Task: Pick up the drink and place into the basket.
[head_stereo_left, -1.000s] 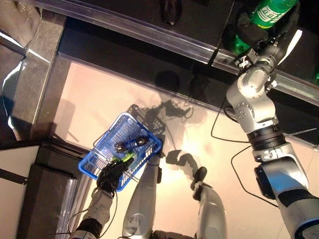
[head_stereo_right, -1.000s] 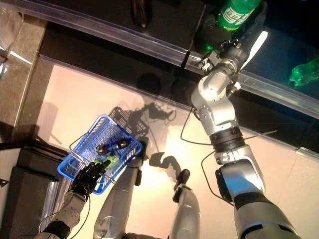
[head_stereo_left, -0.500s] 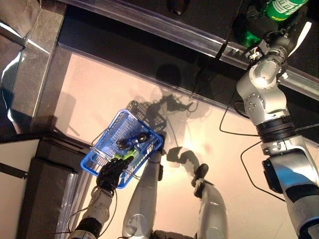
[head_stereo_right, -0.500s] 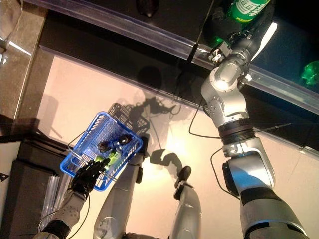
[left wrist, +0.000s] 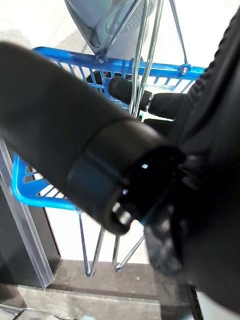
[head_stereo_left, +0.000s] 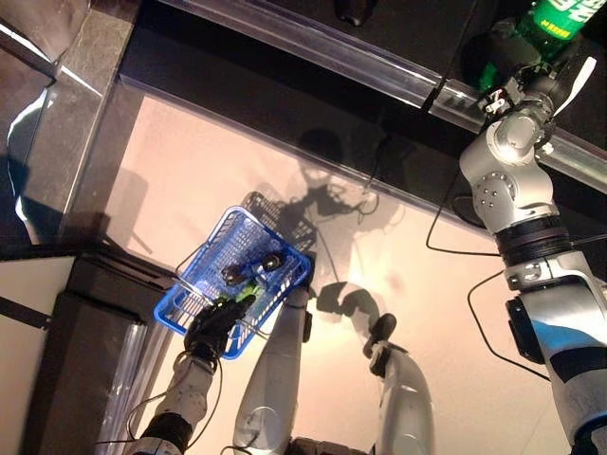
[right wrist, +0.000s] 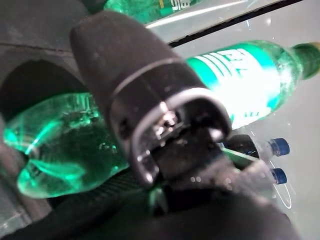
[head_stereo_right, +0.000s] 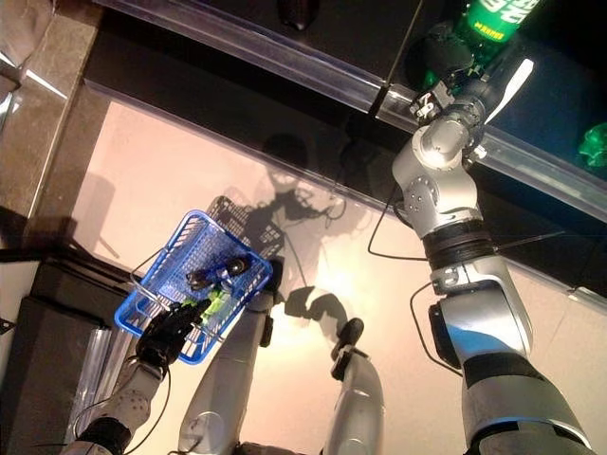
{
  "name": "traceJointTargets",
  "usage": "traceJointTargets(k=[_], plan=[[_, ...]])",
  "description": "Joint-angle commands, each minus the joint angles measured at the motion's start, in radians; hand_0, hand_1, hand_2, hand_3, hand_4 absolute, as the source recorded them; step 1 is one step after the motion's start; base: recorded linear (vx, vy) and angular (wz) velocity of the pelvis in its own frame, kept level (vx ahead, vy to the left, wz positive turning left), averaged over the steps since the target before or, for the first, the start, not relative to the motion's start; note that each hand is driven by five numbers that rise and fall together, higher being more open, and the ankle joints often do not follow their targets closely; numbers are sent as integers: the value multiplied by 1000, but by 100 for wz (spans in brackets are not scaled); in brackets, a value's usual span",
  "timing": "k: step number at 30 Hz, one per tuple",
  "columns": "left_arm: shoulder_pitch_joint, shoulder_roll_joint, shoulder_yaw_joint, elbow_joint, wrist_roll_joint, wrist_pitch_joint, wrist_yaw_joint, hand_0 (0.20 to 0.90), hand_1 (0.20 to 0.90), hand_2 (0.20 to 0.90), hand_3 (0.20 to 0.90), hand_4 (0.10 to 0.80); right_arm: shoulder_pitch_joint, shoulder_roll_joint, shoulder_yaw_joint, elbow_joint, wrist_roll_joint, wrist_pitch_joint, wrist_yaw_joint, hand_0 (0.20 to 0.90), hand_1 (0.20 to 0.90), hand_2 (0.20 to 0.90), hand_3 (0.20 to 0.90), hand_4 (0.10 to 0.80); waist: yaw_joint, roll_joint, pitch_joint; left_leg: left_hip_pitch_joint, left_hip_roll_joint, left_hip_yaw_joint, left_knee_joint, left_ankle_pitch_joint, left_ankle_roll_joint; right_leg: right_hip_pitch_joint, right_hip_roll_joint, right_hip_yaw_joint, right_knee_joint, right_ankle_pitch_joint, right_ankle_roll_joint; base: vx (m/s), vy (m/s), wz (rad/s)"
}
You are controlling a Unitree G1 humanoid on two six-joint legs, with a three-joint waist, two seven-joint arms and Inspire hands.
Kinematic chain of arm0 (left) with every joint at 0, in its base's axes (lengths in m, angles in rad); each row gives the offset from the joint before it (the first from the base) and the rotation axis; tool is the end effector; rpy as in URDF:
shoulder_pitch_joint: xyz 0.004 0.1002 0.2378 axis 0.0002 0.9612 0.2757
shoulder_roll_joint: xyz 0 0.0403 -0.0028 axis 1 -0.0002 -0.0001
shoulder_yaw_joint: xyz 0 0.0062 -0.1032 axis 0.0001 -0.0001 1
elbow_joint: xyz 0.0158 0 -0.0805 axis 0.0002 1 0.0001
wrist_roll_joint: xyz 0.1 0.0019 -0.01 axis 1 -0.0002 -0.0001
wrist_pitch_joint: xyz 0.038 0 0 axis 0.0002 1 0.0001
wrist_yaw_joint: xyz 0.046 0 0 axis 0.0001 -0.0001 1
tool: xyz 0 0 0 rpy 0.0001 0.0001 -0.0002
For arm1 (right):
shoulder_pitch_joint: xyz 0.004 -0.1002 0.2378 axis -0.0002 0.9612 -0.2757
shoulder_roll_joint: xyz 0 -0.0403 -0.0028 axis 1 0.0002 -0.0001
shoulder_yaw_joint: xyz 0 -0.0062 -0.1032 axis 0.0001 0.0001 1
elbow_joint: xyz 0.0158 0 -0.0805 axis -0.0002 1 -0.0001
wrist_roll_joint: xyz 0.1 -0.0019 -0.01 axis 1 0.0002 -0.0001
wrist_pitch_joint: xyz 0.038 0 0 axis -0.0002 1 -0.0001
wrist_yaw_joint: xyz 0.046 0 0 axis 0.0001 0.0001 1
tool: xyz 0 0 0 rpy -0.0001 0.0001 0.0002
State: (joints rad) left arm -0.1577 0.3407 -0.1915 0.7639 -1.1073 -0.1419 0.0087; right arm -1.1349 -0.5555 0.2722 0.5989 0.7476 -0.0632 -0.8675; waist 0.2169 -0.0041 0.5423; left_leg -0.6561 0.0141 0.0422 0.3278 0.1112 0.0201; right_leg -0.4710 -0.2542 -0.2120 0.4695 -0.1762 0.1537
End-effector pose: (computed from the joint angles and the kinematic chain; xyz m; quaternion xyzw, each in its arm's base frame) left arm 0.1963 0.2260 -0.0417 -0.3062 0.2137 0.1623 0.9133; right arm 0.3481 -0.1783 0.2752 0.1397 -0.2102 -0.3110 0.9163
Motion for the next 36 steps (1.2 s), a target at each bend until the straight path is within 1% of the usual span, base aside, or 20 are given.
traceJointTargets(k=[1,4,8,9,10,11,12,13,15,16,19,21,22,24,25,27,29,31,32,36], plan=[[132,77,-29,-89,13,-43,-73,300,300,300,200,100,-163,-162,2,-83,-83,-114,5,300,300,300,200,100,30,21,-22,41,-12,-50,157,-234,11,-47,29,-33,34,97,-60,-34,-24,1],[135,77,-28,-89,8,-51,-87,300,300,300,200,100,-158,-174,-3,-88,-89,-113,19,300,300,300,200,100,28,23,-22,59,-12,-54,155,-234,11,-37,31,-31,49,85,-63,-10,-3,1],[135,76,-19,-97,-14,-82,-115,300,300,300,200,100,-130,-182,-23,-123,-108,-133,60,300,300,300,200,100,25,28,-22,93,-16,-56,139,-230,10,-16,30,-33,56,70,-68,-76,-14,1],[125,77,-15,-103,-17,-88,-118,300,300,300,200,100,-127,-183,-31,-147,-116,-130,62,300,300,300,200,100,24,29,-22,80,-14,-50,126,-197,14,-26,30,-49,44,93,-81,-63,-24,3],[128,75,-11,-114,-25,-101,-127,300,300,300,200,100,-104,-175,-37,-188,-141,-121,73,300,300,300,200,100,21,31,-22,112,-17,-57,128,-221,6,0,32,-37,60,63,-75,-129,-8,4],[123,76,-9,-118,-26,-103,-128,300,300,300,200,100,-103,-175,-42,-199,-145,-119,73,300,300,300,200,100,21,31,-22,95,-15,-51,121,-193,11,-13,31,-51,50,85,-85,24,-22,6],[125,74,-3,-137,-28,-113,-138,300,300,300,200,100,-73,-165,-54,-260,-175,-98,82,300,300,300,200,100,16,34,-22,130,-18,-59,123,-217,3,12,31,-39,68,52,-79,-110,12,7],[118,74,2,-149,-28,-118,-143,300,300,300,200,100,-67,-163,-61,-287,-190,-91,89,300,300,300,200,100,15,36,-22,118,-17,-53,114,-188,7,3,30,-52,59,72,-91,-44,8,8],[116,70,3,-175,-37,-127,-153,300,300,300,200,100,-42,-156,-75,-344,-217,-75,108,300,300,300,200,100,11,41,-22,131,-19,-55,106,-181,4,11,30,-53,62,68,-95,-79,19,2],[117,69,4,-194,-36,-138,-165,300,300,300,200,100,-20,-149,-87,-379,-240,-66,129,300,300,300,200,100,9,45,-22,141,-21,-56,100,-178,3,18,29,-55,65,63,-98,-48,24,-2],[131,56,20,-304,-47,-162,-190,300,300,300,200,100,98,-104,-123,-579,-322,0,217,300,300,300,200,100,-3,60,-22,192,-25,-56,80,-168,-4,55,25,-56,72,47,-105,-52,42,3],[136,50,27,-338,-47,-174,-205,300,300,300,200,100,138,-87,-128,-627,-346,7,260,300,300,300,200,100,-8,63,-22,206,-25,-56,74,-164,-6,68,25,-57,72,44,-108,-35,28,6],[144,43,37,-380,-42,-175,-211,300,300,300,200,100,186,-67,-132,-682,-356,14,288,300,300,300,200,100,-11,62,-22,228,-27,-56,66,-161,-9,91,26,-59,67,40,-111,0,0,0],[150,39,40,-407,-40,-179,-217,300,300,300,200,100,214,-53,-133,-706,-362,12,314,300,300,300,200,100,-13,63,-22,239,-27,-55,62,-160,-10,102,25,-61,64,38,-113,0,0,0],[160,33,47,-461,-41,-186,-229,300,300,300,200,100,271,-25,-131,-753,-368,7,360,300,300,300,200,100,-17,62,-22,259,-26,-57,61,-159,-14,125,26,-63,64,34,-118,0,0,0],[164,34,50,-485,-39,-187,-231,300,300,300,200,100,290,-17,-128,-771,-370,10,382,300,300,300,200,100,-18,61,-22,269,-25,-58,60,-159,-16,136,26,-64,63,32,-119,-6,2,-2],[176,29,58,-554,-37,-191,-242,300,300,300,200,100,344,5,-112,-825,-355,21,441,300,300,300,200,100,-17,58,-22,307,-20,-62,49,-155,-24,185,28,-70,47,29,-123,17,-10,1],[180,30,62,-582,-32,-185,-237,300,300,300,200,100,362,12,-105,-841,-353,21,454,300,300,300,200,100,-16,58,-22,321,-19,-62,44,-154,-27,201,27,-74,41,28,-124,37,-24,3],[187,33,64,-628,-36,-184,-244,300,300,300,200,100,398,22,-92,-873,-336,21,488,300,300,300,200,100,-15,56,-22,345,-15,-64,36,-150,-31,231,27,-79,30,28,-125,37,-29,8],[193,41,72,-718,-32,-173,-250,300,300,300,200,100,443,43,-54,-922,-312,26,533,300,300,300,200,100,-9,54,-22,373,-13,-69,27,-146,-37,270,30,-87,16,25,-127,17,-37,9]])
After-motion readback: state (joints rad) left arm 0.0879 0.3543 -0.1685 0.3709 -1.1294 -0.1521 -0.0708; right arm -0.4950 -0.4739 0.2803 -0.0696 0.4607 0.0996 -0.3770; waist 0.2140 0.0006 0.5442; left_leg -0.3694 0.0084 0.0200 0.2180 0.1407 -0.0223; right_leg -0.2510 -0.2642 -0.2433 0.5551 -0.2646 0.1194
